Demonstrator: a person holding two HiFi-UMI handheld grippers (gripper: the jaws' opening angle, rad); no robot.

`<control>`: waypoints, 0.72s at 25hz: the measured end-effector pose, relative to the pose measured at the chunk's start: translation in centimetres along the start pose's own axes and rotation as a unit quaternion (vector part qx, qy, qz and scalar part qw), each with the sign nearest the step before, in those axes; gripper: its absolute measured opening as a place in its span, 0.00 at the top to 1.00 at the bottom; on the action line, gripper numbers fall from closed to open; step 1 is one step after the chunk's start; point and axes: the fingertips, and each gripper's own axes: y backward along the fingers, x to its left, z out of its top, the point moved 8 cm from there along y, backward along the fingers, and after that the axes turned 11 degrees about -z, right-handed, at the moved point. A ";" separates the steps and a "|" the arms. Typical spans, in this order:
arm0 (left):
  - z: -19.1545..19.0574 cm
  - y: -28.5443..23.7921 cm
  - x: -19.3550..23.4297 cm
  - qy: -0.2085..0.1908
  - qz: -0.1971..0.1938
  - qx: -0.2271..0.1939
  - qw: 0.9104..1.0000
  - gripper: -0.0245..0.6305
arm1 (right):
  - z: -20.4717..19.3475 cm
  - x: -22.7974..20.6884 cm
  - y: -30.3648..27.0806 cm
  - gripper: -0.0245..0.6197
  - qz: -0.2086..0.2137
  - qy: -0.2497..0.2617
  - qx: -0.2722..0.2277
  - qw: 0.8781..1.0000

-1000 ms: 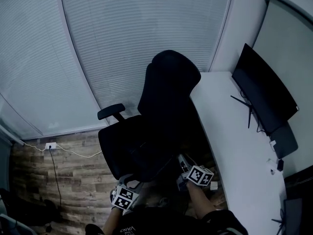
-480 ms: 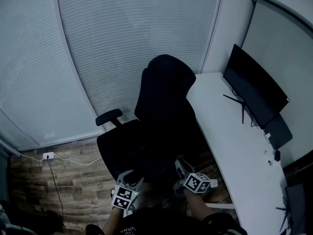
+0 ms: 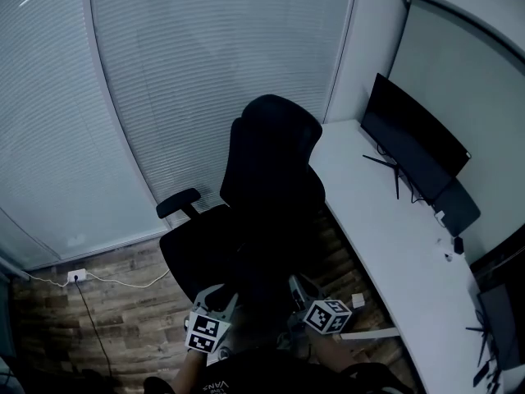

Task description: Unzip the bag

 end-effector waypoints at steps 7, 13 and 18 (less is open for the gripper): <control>-0.2 2.1 1.7 -0.015 -0.022 -0.018 0.999 0.84 | -2.3 3.2 1.2 0.89 -0.014 0.011 -0.017 1.000; -0.4 3.5 2.8 -0.028 -0.040 -0.029 0.998 0.89 | -3.8 5.6 2.1 0.89 -0.033 0.030 -0.032 0.999; -0.6 4.6 3.6 -0.035 -0.054 -0.041 0.997 0.91 | -5.2 7.5 2.6 0.89 -0.044 0.045 -0.043 0.997</control>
